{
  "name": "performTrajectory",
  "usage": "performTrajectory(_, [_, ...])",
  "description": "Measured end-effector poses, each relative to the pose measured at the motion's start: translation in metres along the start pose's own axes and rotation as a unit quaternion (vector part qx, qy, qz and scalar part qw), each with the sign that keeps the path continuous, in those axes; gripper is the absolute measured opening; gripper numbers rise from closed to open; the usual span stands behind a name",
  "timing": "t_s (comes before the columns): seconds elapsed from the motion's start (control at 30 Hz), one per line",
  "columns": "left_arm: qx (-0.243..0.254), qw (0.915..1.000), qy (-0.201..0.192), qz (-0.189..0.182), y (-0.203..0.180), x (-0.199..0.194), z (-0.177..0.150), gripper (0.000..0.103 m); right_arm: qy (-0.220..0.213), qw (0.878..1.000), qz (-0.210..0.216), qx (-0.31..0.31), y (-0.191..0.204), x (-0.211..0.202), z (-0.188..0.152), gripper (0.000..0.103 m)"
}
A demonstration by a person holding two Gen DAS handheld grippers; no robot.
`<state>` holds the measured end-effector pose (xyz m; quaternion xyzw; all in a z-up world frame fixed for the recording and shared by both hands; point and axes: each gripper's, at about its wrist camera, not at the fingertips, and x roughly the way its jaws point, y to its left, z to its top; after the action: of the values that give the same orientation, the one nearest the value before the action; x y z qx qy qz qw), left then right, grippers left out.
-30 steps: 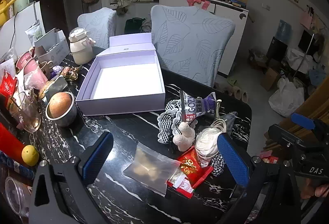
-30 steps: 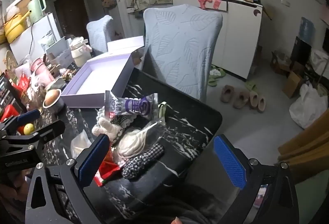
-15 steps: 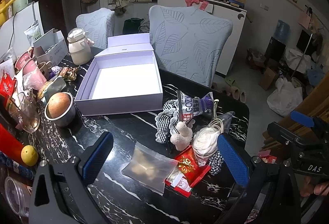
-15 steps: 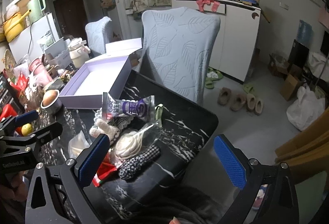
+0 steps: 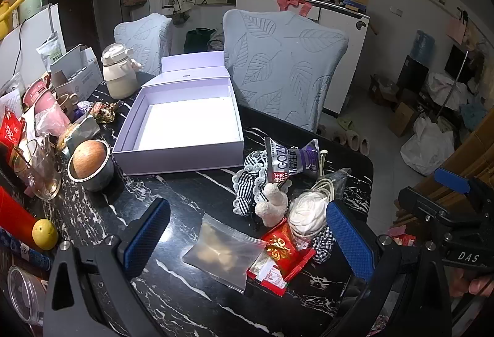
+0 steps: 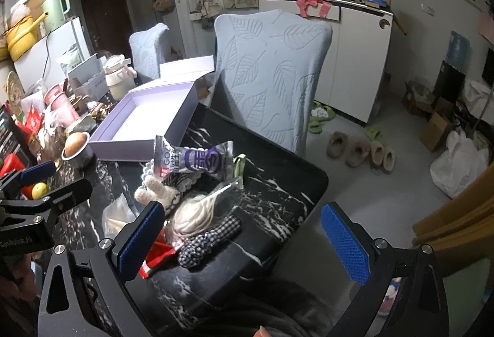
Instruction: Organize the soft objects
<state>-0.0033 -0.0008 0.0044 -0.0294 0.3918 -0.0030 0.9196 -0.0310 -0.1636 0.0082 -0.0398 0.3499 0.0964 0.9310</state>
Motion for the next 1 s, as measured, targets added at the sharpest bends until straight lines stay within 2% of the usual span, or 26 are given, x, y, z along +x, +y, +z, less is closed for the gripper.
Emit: performTrajectory(1.0, [0.004, 0.9998, 0.008, -0.018, -0.0062, 0.0041, -0.0042, 0.103, 0.005, 1.000, 0.001, -0.001, -0.0047, 0.0032, -0.0029, 0.103])
